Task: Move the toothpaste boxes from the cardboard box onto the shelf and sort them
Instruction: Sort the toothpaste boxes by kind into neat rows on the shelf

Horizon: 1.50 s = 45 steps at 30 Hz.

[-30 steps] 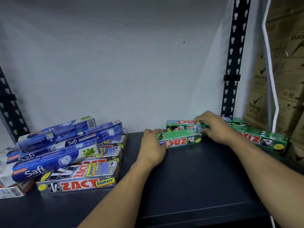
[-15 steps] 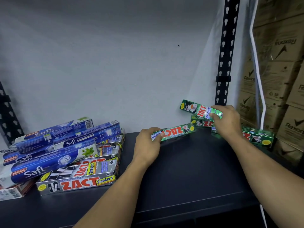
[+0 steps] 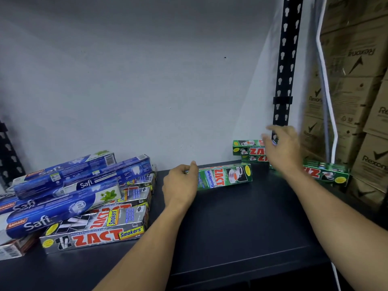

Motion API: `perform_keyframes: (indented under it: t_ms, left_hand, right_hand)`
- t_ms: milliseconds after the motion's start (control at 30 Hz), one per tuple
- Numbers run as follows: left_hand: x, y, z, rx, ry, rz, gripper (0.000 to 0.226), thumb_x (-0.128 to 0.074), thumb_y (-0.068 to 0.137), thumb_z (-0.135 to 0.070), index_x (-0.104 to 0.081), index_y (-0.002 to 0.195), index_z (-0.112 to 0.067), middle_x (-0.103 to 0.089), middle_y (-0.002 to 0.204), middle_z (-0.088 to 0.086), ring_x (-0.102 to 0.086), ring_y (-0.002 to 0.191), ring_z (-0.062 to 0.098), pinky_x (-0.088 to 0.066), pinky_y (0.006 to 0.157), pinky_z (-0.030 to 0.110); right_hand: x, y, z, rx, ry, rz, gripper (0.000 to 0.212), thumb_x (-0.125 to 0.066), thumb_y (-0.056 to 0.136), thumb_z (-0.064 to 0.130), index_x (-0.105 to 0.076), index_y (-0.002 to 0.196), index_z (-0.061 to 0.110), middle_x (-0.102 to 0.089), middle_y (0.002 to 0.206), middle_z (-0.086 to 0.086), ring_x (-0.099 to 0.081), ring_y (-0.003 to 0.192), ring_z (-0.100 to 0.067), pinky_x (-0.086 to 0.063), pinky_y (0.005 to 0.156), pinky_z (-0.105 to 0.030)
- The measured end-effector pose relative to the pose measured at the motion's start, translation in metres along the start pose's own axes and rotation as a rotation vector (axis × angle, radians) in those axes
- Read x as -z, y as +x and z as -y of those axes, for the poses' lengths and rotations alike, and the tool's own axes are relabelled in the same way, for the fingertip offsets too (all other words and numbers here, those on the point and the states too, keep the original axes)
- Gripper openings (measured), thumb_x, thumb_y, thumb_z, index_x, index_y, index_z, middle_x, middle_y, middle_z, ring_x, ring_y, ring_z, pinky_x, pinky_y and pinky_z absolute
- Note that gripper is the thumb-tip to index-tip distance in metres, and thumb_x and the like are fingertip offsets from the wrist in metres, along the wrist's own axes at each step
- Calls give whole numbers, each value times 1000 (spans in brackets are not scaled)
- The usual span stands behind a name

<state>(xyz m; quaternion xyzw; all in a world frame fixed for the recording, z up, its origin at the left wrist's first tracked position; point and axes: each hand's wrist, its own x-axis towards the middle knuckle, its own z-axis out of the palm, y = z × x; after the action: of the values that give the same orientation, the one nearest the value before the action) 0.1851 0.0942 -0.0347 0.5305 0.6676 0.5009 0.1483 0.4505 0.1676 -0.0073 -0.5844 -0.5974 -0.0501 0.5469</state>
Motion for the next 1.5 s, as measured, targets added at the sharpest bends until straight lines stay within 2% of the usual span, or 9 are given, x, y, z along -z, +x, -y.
perform_keyframes:
  t_ms: [133, 233, 467, 633, 933, 1033, 1133, 1333, 1500]
  left_hand:
    - [5, -5, -8, 63, 11, -41, 61, -39, 91, -64, -61, 64, -14, -66, 57, 2, -68, 58, 22, -54, 69, 33]
    - [8, -7, -11, 127, -72, -40, 61, -41, 93, -64, -54, 58, -15, -66, 52, 3, -67, 46, 23, -52, 63, 31]
    - [12, -14, -17, 281, -409, 129, 53, -56, 92, -56, -57, 73, -7, -61, 62, 6, -67, 47, 31, -40, 42, 27]
    - [2, -29, -36, 358, -710, 504, 38, -59, 98, -38, -57, 118, -6, -72, 102, 17, -74, 77, 40, -63, 63, 40]
    - [-4, -30, -31, 227, -713, 554, 37, -69, 93, -18, -52, 124, -21, -74, 109, 13, -74, 95, 28, -59, 87, 45]
    - [-4, -21, -33, 198, -732, 475, 33, -64, 95, -18, -53, 127, -19, -76, 103, 8, -74, 97, 24, -58, 88, 41]
    - [-1, -5, -29, 278, -802, 375, 32, -58, 98, -9, -51, 128, -19, -76, 104, 10, -72, 100, 25, -57, 91, 44]
    - [20, 25, -31, 172, -340, 282, 31, -59, 89, 2, -64, 117, -13, -69, 98, 13, -65, 79, 23, -59, 83, 43]
    - [67, 69, -44, -182, 123, 273, 28, -67, 86, -2, -74, 103, -23, -70, 108, 7, -66, 93, 20, -54, 79, 31]
  right_hand:
    - [4, -27, 39, 42, 288, 694, 29, -61, 91, 52, -70, 115, 37, -66, 114, 23, -59, 109, 4, -46, 92, -23]
    - [1, -33, 42, 125, 217, 893, 50, -74, 83, 49, -59, 130, 43, -57, 128, 22, -53, 116, 4, -43, 95, -20]
    - [-20, -31, 28, 141, 158, 617, 71, -88, 72, 23, -55, 136, 30, -51, 134, 3, -54, 120, -14, -44, 105, -33]
    - [-27, -36, 45, -275, 709, 516, 48, -79, 82, 15, -59, 126, 14, -58, 119, -12, -67, 103, -24, -63, 70, -43]
    - [-27, -41, 56, -345, 976, 613, 58, -73, 86, 3, -58, 137, 25, -57, 137, 2, -68, 111, -21, -60, 81, -45]
    - [-25, -38, 50, -216, 907, 706, 50, -71, 87, 1, -64, 131, 25, -62, 136, 0, -61, 123, -18, -54, 97, -44]
    - [-21, -43, 54, -145, 732, 792, 39, -70, 89, 6, -67, 126, 21, -71, 122, 1, -71, 104, -12, -59, 89, -37]
    - [-11, -39, 56, 34, 328, 794, 24, -74, 85, 43, -76, 107, 33, -74, 104, 18, -67, 98, 3, -53, 95, -29]
    - [8, -39, 63, 101, 166, 1138, 61, -81, 73, 54, -62, 129, 36, -62, 118, 18, -58, 111, 0, -45, 100, -24]
